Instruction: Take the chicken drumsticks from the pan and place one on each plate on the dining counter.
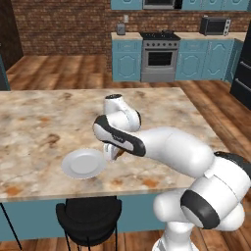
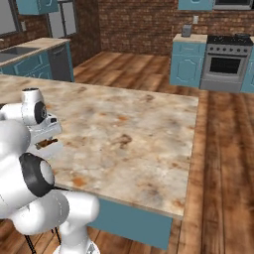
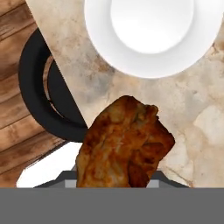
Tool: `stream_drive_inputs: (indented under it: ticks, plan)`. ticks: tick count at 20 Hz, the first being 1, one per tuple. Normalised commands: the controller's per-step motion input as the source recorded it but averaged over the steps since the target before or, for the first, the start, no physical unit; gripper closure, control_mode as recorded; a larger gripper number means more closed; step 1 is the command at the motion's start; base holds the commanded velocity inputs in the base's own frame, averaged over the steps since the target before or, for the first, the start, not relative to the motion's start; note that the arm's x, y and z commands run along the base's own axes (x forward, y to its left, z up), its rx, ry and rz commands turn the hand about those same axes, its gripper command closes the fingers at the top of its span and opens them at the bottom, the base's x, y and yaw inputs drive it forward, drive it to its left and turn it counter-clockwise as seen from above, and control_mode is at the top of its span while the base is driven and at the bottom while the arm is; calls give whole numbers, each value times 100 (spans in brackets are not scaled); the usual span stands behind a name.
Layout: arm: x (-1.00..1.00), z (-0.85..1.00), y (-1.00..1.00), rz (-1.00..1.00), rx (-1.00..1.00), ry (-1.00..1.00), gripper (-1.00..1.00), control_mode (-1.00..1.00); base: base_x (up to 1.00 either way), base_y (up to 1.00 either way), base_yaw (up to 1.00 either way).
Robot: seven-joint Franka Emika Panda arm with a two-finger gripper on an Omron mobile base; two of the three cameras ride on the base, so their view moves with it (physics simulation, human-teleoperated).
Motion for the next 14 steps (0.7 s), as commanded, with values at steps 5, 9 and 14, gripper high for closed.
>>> stream_drive_inputs:
  ticks: [5,9,14]
  plan:
    - [0,-50,43,3,-4,-10,100,-100,0,0,0]
    - [0,-62,19,2,0,-13,100,-100,0,0,0]
    - [13,-54,3,3,1,-4,100,-100,0,0,0]
